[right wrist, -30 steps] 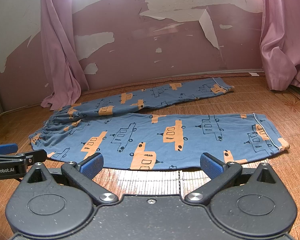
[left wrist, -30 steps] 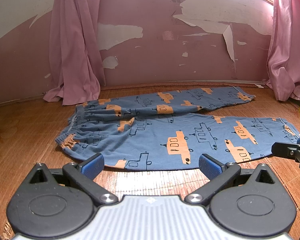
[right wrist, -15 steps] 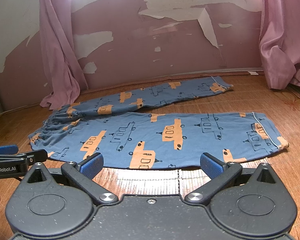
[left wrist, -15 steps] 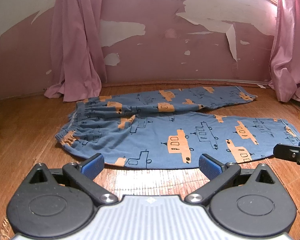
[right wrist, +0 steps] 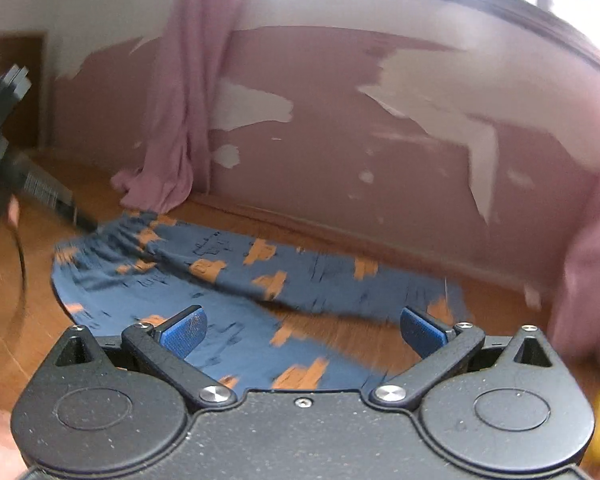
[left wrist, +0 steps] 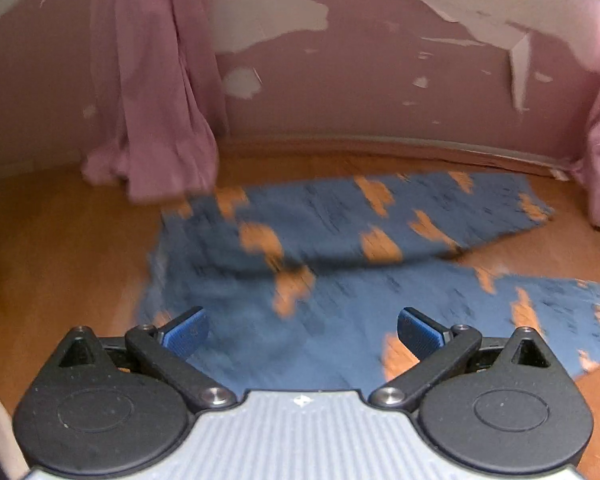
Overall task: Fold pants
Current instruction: 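Grasp the hem of one pant leg with the left gripper while the right gripper grasps the other hem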
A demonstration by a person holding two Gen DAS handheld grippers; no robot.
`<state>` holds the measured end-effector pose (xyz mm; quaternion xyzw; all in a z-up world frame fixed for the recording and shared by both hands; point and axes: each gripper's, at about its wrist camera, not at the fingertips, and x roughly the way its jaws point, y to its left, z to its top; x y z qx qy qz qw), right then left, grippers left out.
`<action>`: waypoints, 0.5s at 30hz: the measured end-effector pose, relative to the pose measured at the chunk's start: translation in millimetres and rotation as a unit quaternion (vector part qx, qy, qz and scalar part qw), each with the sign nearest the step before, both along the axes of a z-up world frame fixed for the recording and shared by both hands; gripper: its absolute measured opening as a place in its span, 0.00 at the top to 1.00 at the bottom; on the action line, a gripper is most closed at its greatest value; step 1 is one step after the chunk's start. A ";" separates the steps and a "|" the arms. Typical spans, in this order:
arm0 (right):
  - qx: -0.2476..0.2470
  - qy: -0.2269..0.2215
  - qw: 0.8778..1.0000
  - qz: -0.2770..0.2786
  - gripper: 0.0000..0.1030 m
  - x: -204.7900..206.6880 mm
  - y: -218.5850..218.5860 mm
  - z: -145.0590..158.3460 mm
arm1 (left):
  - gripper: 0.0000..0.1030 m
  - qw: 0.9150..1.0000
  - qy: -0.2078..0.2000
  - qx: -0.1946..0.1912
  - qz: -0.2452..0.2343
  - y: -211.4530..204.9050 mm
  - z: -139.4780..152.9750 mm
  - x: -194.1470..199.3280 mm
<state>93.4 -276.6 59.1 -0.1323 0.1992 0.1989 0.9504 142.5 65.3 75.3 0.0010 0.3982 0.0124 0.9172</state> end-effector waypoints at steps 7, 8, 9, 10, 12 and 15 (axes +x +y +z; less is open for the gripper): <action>-0.100 0.076 0.989 0.076 0.01 130.6 9.1 -5.0 | 0.00 0.988 -0.029 0.110 -0.100 6.6 5.3 117.8; -0.112 0.078 0.986 0.093 0.01 152.5 14.8 -7.9 | 0.00 0.985 -0.037 0.116 -0.119 7.5 0.2 132.6; -0.117 0.077 0.984 0.106 0.01 170.2 20.2 -11.0 | 0.00 0.983 -0.043 0.117 -0.132 6.3 -3.9 142.9; -0.122 0.073 0.983 0.115 0.01 188.5 25.3 -13.8 | 0.00 0.980 -0.051 0.116 -0.152 5.9 -9.5 155.9; -0.138 0.067 0.980 0.130 0.02 229.7 41.7 -21.7 | 0.00 0.976 -0.047 0.112 -0.182 1.9 -22.5 185.0; -0.167 0.076 0.968 0.169 0.12 283.1 63.4 -42.4 | 0.02 0.969 -0.025 0.102 -0.224 -5.7 -46.2 223.1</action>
